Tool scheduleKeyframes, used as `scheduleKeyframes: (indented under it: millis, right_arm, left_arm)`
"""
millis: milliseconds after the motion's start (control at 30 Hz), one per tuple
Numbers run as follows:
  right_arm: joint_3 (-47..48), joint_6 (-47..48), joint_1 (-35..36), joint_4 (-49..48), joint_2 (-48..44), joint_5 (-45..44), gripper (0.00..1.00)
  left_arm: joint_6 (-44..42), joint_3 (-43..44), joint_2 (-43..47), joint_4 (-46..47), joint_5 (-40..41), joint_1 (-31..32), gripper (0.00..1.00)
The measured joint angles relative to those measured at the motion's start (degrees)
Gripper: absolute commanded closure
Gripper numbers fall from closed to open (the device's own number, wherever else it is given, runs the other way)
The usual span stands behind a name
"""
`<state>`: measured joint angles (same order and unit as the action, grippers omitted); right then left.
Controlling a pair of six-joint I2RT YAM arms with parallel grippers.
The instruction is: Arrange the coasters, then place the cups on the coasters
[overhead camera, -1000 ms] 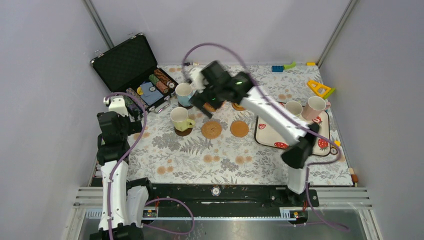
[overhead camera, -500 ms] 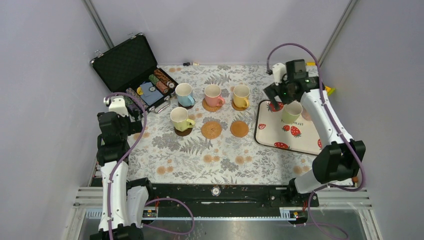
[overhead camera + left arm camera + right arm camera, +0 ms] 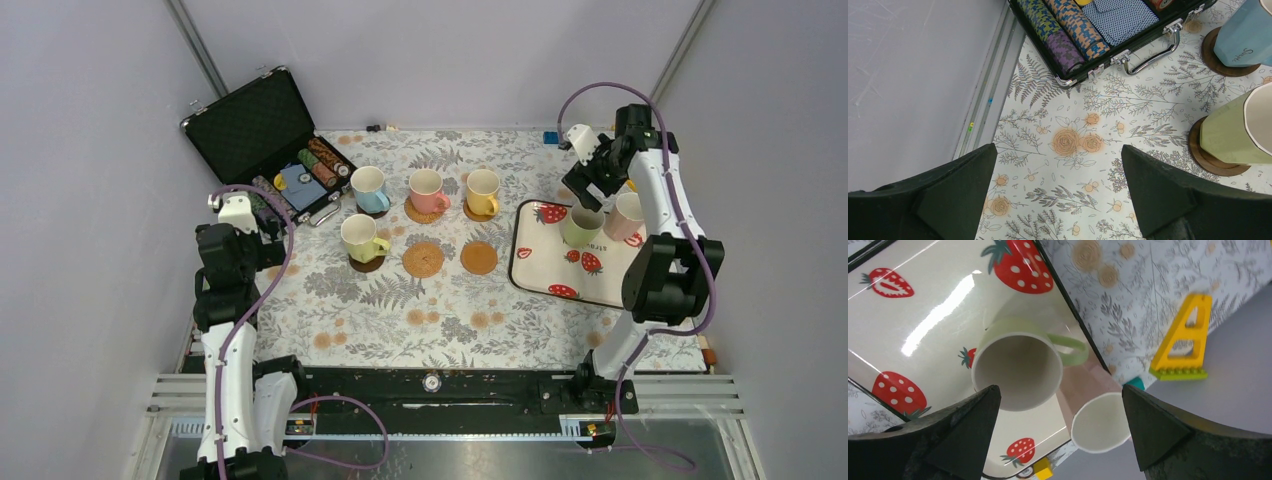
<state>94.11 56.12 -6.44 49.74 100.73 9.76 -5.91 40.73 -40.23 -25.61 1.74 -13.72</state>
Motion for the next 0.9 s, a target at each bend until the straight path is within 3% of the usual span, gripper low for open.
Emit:
scheduleKeyframes:
  millis: [367,700,900]
  right_arm:
    - [12.24,8.7,-0.13,7.91,9.64,3.02,0.0]
    - [5.77,0.07,-0.46,-13.27,10.91,-5.03,0.0]
    - [5.14,-0.61,-0.48,-20.0,13.03,-9.99,0.0]
  left_arm:
    - [-0.02,0.0,0.0,0.0,0.0,0.0,0.01]
    - [-0.02,0.0,-0.02,0.02,0.0,0.0,0.01]
    - [-0.02,0.0,0.0,0.02,0.02,0.0,0.01]
